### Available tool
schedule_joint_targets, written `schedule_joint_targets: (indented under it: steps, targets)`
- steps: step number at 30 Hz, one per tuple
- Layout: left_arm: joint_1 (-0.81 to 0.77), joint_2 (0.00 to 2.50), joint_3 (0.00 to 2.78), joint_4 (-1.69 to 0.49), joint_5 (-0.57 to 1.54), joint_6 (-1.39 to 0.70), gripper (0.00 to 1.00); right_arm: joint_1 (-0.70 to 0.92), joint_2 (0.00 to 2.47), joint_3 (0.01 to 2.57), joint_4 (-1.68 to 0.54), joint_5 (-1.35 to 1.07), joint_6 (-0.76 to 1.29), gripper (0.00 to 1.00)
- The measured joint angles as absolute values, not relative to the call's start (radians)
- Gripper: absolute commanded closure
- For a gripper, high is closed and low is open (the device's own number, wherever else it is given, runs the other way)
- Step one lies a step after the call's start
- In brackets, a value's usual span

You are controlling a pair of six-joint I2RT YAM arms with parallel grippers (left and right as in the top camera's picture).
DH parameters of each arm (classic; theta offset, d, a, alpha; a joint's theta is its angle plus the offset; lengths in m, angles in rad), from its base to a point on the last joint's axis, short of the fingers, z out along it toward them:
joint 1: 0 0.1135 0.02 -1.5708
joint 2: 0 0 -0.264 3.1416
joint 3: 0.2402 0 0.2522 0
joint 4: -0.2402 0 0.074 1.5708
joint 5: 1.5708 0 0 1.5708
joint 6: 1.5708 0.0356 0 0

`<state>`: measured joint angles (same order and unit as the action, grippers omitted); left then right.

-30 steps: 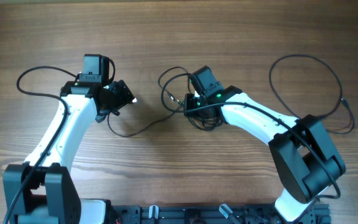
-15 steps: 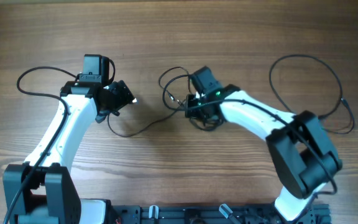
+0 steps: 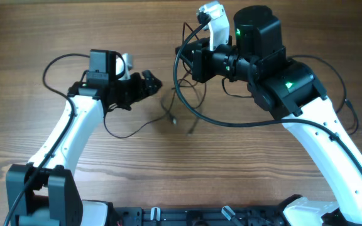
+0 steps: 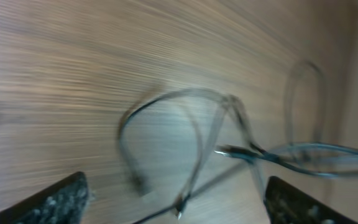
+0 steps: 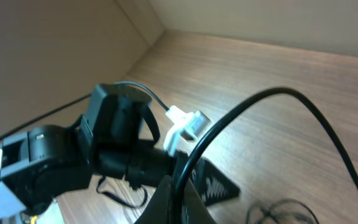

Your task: Untangle cables

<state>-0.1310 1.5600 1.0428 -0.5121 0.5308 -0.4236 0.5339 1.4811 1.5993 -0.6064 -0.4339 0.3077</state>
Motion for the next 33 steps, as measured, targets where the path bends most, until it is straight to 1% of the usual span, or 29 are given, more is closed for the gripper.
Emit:
schedule_joint_targets:
  steps: [2,8,9,10,11,12,13,14,15,17,18,19,21,23,24,26,27,28,30,33]
  targets:
    - [-0.164,1.560,1.043,-0.474,0.630,-0.386,0.00,0.534,1.481,1.599,-0.587,-0.459,0.296,0.96]
    - [-0.270,1.560,1.043,-0.409,0.707,-0.329,0.00,0.534,1.481,1.599,-0.582,-0.490,0.285,0.96]
    - [-0.292,1.560,1.043,-0.395,0.707,-0.322,0.01,0.534,1.481,1.599,-0.562,-0.512,0.285,0.96]
    - [-0.315,1.560,1.043,-0.382,0.690,-0.318,0.07,0.534,1.481,1.597,-0.511,-0.566,0.291,0.96]
    - [-0.337,1.560,1.043,-0.372,0.652,-0.316,0.15,0.534,1.481,1.597,-0.487,-0.612,0.298,0.96]
    - [-0.360,1.560,1.043,-0.361,0.586,-0.312,0.21,0.534,1.481,1.597,-0.467,-0.634,0.301,0.96]
    - [-0.376,1.560,1.043,-0.355,0.514,-0.311,0.29,0.534,1.481,1.596,-0.438,-0.682,0.308,0.96]
    - [-0.388,1.560,1.043,-0.353,0.433,-0.311,0.32,0.534,1.481,1.596,-0.426,-0.714,0.313,0.96]
    - [-0.392,1.560,1.043,-0.354,0.346,-0.308,0.31,0.534,1.481,1.596,-0.424,-0.738,0.319,0.96]
    - [-0.391,1.560,1.043,-0.361,0.172,-0.327,0.34,0.531,1.481,1.595,-0.395,-0.767,0.330,0.96]
    - [-0.391,1.560,1.043,-0.373,0.041,-0.335,0.38,0.525,1.480,1.595,-0.372,-0.766,0.333,0.96]
    - [-0.391,1.560,1.043,-0.391,-0.019,-0.340,0.42,0.515,1.477,1.595,-0.365,-0.758,0.336,0.96]
    - [-0.391,1.560,1.043,-0.448,-0.144,-0.353,0.55,0.447,1.444,1.595,-0.364,-0.668,0.344,0.96]
    - [-0.388,1.560,1.043,-0.488,-0.201,-0.371,0.76,0.364,1.401,1.594,-0.366,-0.567,0.353,0.96]
    - [-0.384,1.560,1.043,-0.510,-0.217,-0.380,0.84,0.317,1.378,1.594,-0.367,-0.524,0.355,0.96]
    - [-0.355,1.560,1.043,-0.556,-0.243,-0.403,0.89,0.162,1.308,1.594,-0.412,-0.408,0.378,0.96]
    - [-0.338,1.560,1.043,-0.578,-0.250,-0.410,0.89,0.080,1.284,1.594,-0.464,-0.379,0.384,0.96]
    - [-0.328,1.560,1.043,-0.586,-0.252,-0.410,0.90,0.039,1.279,1.594,-0.482,-0.365,0.386,0.96]
    - [-0.282,1.560,1.043,-0.611,-0.261,-0.411,0.90,-0.097,1.275,1.594,-0.604,-0.321,0.395,0.95]
    - [-0.230,1.560,1.043,-0.637,-0.265,-0.424,0.88,-0.199,1.277,1.593,-0.713,-0.205,0.400,0.96]
